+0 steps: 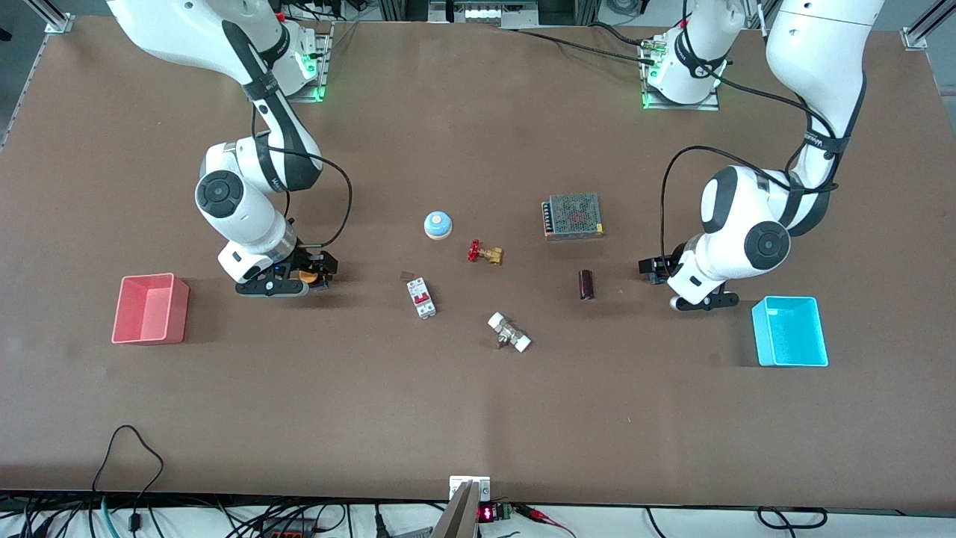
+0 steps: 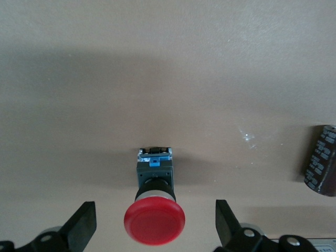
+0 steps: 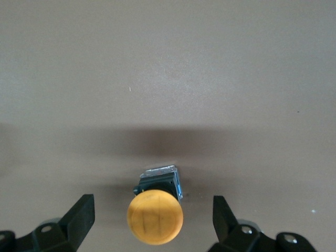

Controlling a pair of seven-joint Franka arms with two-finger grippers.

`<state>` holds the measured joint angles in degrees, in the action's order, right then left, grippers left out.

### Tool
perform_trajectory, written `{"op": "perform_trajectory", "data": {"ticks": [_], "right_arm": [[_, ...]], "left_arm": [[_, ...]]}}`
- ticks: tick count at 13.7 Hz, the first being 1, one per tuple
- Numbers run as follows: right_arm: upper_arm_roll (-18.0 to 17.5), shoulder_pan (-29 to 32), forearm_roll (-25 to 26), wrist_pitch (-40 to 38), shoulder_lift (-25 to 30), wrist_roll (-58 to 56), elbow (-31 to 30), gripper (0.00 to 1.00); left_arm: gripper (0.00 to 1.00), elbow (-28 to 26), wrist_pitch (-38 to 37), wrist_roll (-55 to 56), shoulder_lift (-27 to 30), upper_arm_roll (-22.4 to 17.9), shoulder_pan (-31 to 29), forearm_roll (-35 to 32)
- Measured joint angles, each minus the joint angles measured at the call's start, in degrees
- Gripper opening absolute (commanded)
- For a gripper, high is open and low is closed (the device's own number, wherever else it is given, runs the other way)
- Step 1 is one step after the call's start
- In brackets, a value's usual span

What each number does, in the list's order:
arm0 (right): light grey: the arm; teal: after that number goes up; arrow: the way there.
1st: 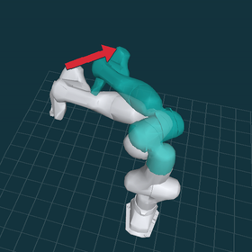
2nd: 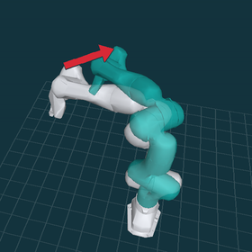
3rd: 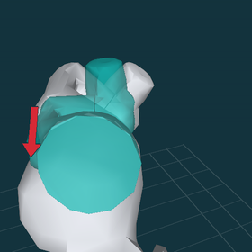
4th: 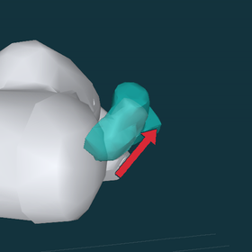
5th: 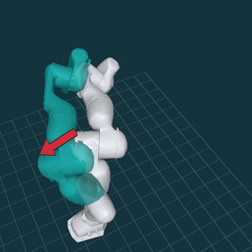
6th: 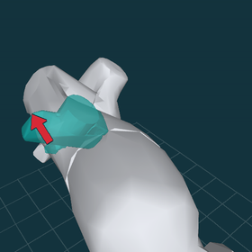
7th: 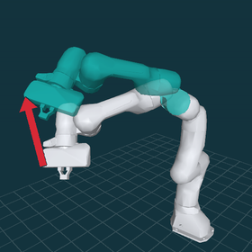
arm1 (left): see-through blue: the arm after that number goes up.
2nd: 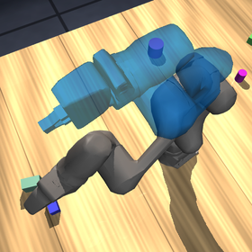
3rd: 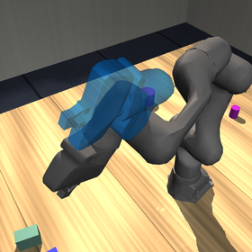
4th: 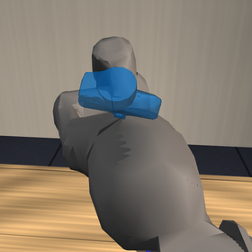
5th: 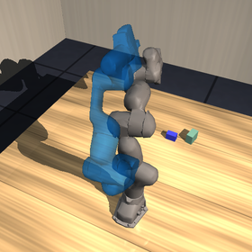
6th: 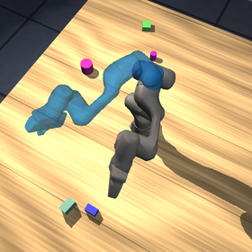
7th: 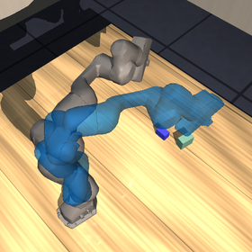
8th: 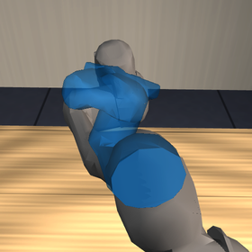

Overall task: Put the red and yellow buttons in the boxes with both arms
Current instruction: 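Carry the yellow button to the pink box while the left gripper carries the red button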

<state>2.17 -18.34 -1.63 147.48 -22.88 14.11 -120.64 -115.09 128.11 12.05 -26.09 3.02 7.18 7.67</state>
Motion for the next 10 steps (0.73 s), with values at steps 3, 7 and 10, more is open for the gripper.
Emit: {"op": "perform_trajectory", "data": {"ticks": [3, 7, 10], "right_arm": [[0.00, 0.00, 0.01, 0.57, -0.52, 0.00, 0.01, 0.65], [0.00, 0.00, 0.02, 0.70, -0.60, -0.01, 0.07, 0.27], [0.07, 0.00, 0.05, 0.75, -0.61, -0.08, 0.42, 0.15]], "left_arm": [[0.41, -0.01, 0.14, 0.00, -0.41, 0.00, 0.01, 0.00], [0.18, -0.01, 0.19, 0.00, -0.43, 0.00, 0.01, 0.00], [0.14, 0.00, 0.20, 0.00, -0.42, 0.03, 0.22, 0.01]]}}
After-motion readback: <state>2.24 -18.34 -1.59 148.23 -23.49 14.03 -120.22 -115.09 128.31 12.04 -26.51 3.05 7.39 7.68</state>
